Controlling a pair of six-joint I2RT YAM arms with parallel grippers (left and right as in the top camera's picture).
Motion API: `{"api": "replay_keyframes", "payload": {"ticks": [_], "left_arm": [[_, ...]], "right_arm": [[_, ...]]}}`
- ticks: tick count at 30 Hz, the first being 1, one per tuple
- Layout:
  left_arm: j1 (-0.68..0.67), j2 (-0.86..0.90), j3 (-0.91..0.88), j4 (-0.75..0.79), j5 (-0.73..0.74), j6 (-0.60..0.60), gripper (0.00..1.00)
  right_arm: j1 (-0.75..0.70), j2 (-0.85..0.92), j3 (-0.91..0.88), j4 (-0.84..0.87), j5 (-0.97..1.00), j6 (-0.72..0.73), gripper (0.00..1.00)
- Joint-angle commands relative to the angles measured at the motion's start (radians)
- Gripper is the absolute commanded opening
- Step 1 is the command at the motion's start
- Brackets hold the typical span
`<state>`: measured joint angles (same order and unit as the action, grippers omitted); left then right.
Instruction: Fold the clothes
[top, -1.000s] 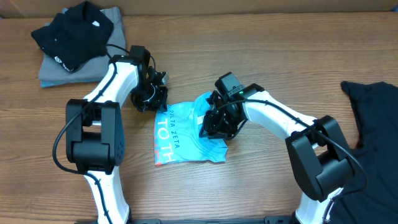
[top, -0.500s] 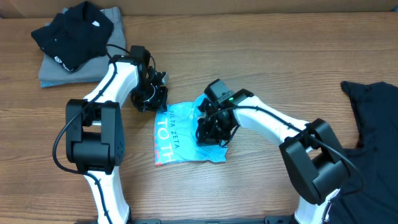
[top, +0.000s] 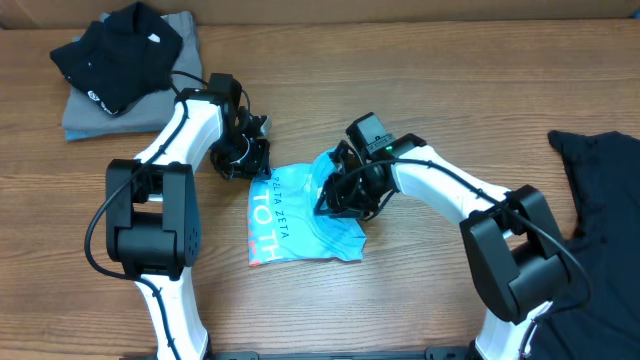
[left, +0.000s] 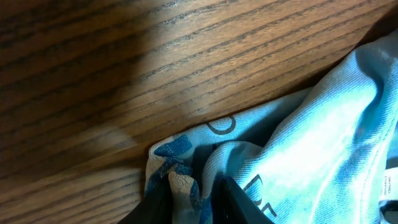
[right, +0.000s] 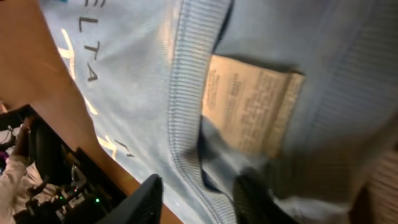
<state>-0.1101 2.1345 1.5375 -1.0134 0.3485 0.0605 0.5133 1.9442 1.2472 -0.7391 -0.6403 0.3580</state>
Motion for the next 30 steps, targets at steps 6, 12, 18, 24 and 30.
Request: {"api": "replay_keyframes", "payload": {"ticks": [6,12,18,24,30], "left_arm": [[0.007,0.008,-0.012,0.001,0.012,0.015,0.27],[0.007,0.008,-0.012,-0.001,0.011,0.015,0.27],[0.007,0.008,-0.012,0.0,0.011,0.015,0.27],[0.007,0.008,-0.012,-0.001,0.011,0.015,0.27],[0.007,0.008,-0.012,0.001,0.011,0.015,0.3]], "right_arm": [[0.042,0.016,0.016,0.034,0.07,0.057,0.39],[0.042,0.031,0.016,0.057,-0.016,0.061,0.14],[0.029,0.018,0.016,0.05,-0.011,0.061,0.04],[-0.001,-0.033,0.016,-0.025,0.081,0.062,0.04],[-0.024,-0.044,0.016,-0.064,0.116,0.061,0.04]]}}
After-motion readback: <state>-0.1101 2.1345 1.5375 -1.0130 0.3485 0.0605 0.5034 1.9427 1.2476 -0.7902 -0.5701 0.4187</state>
